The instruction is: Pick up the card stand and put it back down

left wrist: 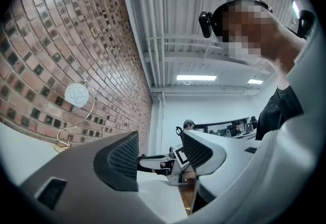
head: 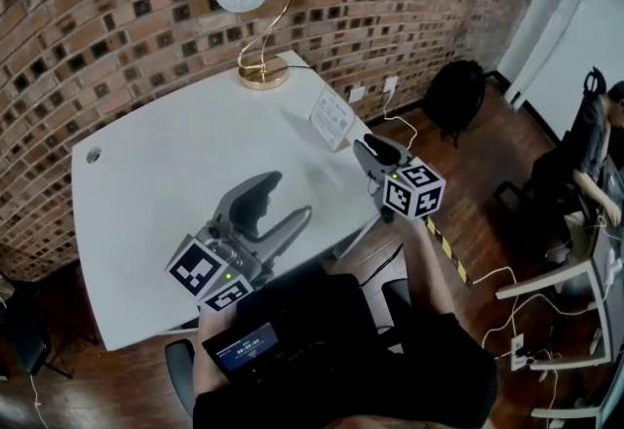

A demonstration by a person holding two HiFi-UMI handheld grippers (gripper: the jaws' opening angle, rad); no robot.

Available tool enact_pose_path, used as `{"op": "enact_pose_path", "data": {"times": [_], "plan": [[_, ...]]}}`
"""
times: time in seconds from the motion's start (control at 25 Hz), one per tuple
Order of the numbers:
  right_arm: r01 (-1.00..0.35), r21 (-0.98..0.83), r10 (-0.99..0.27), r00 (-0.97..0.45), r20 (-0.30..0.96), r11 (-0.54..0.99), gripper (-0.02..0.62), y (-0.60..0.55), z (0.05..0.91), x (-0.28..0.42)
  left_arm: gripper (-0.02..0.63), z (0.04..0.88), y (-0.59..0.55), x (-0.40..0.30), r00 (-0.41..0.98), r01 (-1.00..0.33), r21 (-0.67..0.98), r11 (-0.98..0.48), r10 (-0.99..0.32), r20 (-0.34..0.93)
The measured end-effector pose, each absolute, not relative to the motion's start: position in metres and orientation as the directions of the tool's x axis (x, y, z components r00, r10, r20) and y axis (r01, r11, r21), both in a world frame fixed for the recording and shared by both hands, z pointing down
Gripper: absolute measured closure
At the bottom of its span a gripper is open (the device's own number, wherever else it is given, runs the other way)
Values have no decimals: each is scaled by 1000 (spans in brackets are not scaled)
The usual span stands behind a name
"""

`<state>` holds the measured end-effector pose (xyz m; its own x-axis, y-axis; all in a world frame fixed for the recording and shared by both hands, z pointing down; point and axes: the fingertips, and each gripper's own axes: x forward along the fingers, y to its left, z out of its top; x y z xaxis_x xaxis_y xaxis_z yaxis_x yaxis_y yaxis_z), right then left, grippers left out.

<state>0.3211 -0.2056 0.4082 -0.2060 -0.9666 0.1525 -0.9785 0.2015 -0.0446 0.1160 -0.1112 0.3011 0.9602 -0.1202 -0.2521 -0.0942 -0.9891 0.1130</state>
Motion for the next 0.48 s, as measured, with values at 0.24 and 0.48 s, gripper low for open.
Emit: {"op": "enact_pose_path", "data": {"times": [0.24, 0.48], "plan": [[-982, -50, -956, -191, 224, 185, 453, -238, 428, 322, 341, 303, -130, 127, 970, -57, 132, -990, -86, -227], [-980, -83, -947, -195, 256, 179, 454, -261, 441, 322, 341, 304, -135, 129, 979, -16, 138, -990, -44, -200]]}}
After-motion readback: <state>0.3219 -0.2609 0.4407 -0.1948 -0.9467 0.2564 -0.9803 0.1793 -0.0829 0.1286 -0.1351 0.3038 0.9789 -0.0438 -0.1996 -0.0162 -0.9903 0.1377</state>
